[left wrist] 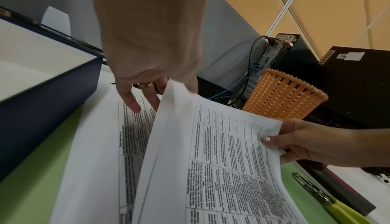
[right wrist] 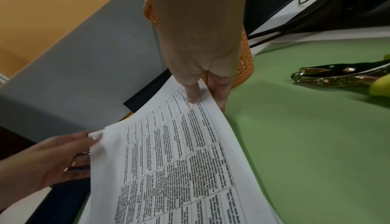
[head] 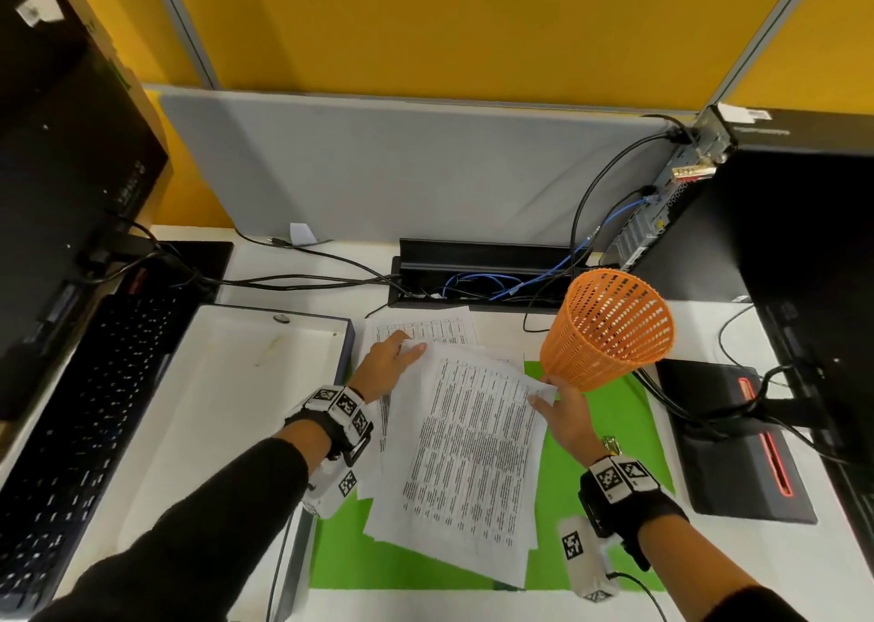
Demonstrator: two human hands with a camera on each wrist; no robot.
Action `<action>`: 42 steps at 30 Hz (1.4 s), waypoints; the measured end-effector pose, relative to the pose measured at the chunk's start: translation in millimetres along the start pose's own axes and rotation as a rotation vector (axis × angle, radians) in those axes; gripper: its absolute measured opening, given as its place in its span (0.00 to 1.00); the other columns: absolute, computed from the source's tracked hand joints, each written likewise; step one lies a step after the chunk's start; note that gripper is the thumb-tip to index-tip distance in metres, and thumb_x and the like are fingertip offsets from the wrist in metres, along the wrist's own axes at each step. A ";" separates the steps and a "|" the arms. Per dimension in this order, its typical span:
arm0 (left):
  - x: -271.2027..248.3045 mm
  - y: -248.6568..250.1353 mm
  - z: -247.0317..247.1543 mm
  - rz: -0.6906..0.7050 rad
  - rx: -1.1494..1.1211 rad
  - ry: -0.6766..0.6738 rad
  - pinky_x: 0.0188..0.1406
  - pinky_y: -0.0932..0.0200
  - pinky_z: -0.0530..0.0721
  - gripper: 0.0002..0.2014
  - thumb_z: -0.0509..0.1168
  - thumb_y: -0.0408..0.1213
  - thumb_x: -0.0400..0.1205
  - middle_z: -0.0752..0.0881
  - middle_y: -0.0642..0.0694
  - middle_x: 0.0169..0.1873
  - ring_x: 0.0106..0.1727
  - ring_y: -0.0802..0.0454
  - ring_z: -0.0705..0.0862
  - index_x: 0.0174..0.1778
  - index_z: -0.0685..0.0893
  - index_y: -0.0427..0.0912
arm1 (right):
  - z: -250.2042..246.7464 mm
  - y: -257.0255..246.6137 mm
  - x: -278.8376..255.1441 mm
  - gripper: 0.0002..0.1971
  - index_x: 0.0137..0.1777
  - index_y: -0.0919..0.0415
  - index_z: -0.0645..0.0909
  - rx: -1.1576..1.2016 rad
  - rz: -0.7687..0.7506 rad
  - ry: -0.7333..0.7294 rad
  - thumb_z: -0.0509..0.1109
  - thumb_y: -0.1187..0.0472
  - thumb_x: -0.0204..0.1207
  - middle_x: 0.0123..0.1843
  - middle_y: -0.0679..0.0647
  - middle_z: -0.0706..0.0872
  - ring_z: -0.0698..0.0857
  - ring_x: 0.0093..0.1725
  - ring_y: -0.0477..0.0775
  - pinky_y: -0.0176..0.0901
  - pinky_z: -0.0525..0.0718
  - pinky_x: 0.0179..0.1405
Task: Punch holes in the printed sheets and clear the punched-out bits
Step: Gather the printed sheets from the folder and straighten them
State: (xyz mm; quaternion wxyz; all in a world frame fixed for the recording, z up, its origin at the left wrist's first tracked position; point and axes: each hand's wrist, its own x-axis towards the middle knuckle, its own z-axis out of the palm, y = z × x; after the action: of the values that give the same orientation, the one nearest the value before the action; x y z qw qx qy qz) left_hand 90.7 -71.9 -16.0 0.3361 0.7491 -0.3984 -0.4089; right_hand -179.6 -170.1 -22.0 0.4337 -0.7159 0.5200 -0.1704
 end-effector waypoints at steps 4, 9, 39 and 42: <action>-18.2 1.7 -8.0 0.102 -0.106 -0.008 0.51 0.52 0.88 0.14 0.71 0.28 0.77 0.84 0.43 0.51 0.54 0.44 0.86 0.56 0.75 0.38 | 3.2 -20.5 -1.8 0.12 0.56 0.72 0.78 0.010 -0.066 -0.024 0.71 0.70 0.73 0.49 0.55 0.78 0.74 0.50 0.51 0.43 0.73 0.43; -39.3 25.8 -28.1 0.187 -0.234 0.087 0.46 0.64 0.88 0.13 0.66 0.24 0.79 0.84 0.42 0.52 0.52 0.51 0.86 0.57 0.76 0.37 | 3.2 -38.7 0.2 0.18 0.55 0.62 0.71 0.192 -0.094 -0.041 0.74 0.71 0.70 0.50 0.55 0.79 0.79 0.47 0.53 0.24 0.77 0.36; -69.9 70.5 -6.6 0.323 -0.343 0.447 0.56 0.55 0.84 0.13 0.53 0.33 0.88 0.81 0.46 0.59 0.60 0.50 0.83 0.68 0.66 0.40 | 10.3 -132.1 -23.3 0.17 0.67 0.54 0.66 0.446 -0.303 0.095 0.57 0.69 0.82 0.65 0.54 0.79 0.80 0.64 0.50 0.42 0.84 0.56; -68.5 58.8 -2.7 0.257 -0.279 0.441 0.49 0.59 0.85 0.11 0.51 0.32 0.88 0.81 0.46 0.56 0.56 0.49 0.83 0.65 0.68 0.34 | 19.5 -115.9 -20.2 0.16 0.68 0.58 0.68 0.437 -0.232 0.094 0.57 0.70 0.81 0.65 0.53 0.79 0.79 0.66 0.53 0.46 0.82 0.59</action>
State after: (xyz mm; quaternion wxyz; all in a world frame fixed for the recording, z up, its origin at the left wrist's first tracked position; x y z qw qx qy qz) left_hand 50.3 -38.6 57.5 0.5635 0.7099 -0.3469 -0.2411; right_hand -105.0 -133.8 63.6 0.5311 -0.6513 0.4047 -0.3604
